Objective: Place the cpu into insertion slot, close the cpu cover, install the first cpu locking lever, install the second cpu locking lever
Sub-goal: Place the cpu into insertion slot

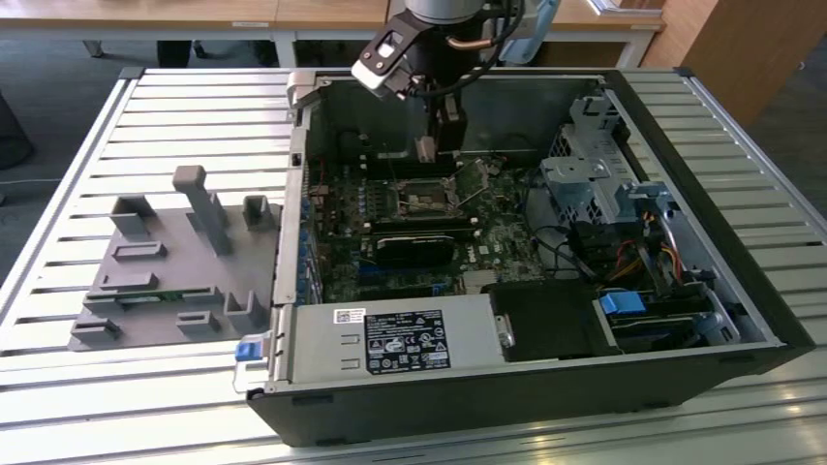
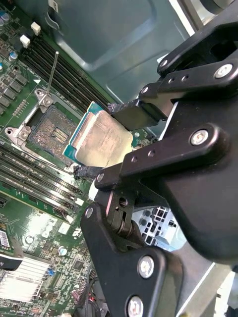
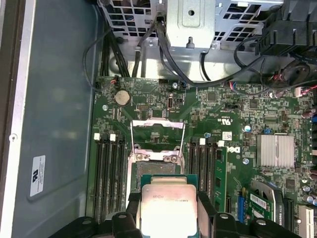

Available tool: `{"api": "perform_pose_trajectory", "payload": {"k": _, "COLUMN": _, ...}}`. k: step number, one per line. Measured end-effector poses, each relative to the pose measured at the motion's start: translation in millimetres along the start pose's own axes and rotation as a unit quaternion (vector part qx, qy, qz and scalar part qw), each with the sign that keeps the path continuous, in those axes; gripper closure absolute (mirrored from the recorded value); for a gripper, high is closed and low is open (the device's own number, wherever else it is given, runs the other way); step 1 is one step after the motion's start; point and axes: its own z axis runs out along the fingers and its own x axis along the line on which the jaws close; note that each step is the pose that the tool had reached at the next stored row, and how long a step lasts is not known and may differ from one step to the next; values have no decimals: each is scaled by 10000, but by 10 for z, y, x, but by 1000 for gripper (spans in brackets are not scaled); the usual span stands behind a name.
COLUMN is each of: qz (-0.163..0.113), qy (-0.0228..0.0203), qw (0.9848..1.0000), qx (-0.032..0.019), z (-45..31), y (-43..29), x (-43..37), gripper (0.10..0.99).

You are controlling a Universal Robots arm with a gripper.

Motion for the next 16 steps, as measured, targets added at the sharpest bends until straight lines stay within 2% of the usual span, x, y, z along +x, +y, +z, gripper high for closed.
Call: {"api": "perform_pose_trajectory", "payload": {"k": 16, "qz": 2, "qy": -1, "qw": 10000, "qx": 0, "z": 88, "y": -16, "x": 3, "gripper": 549}}
